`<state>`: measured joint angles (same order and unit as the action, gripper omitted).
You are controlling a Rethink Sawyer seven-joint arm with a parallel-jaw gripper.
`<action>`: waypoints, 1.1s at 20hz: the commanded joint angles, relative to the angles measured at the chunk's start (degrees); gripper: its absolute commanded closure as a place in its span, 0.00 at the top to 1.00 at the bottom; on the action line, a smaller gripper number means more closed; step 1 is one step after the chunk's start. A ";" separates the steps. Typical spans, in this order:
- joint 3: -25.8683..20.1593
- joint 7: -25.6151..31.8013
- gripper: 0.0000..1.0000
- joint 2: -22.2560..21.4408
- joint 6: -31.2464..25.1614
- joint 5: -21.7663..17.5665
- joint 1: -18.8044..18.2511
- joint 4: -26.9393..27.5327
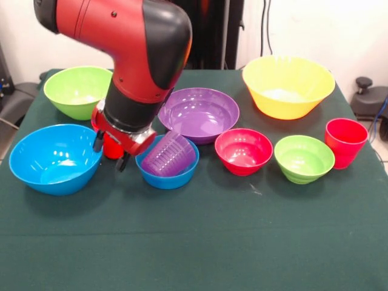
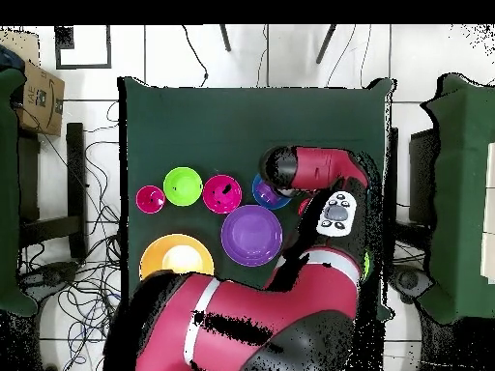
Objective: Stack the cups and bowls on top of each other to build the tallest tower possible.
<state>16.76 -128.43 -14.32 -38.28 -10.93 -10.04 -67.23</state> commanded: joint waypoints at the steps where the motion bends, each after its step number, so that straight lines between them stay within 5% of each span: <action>1: -7.52 0.63 1.00 -5.68 -11.42 3.20 3.29 -8.17; 7: -7.93 -1.65 1.00 -9.66 -15.30 6.64 3.98 -11.60; 22: -6.95 -5.29 1.00 -7.55 -8.67 8.89 5.99 -12.92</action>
<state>16.48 -128.43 -24.61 -49.19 -3.53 -5.60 -75.76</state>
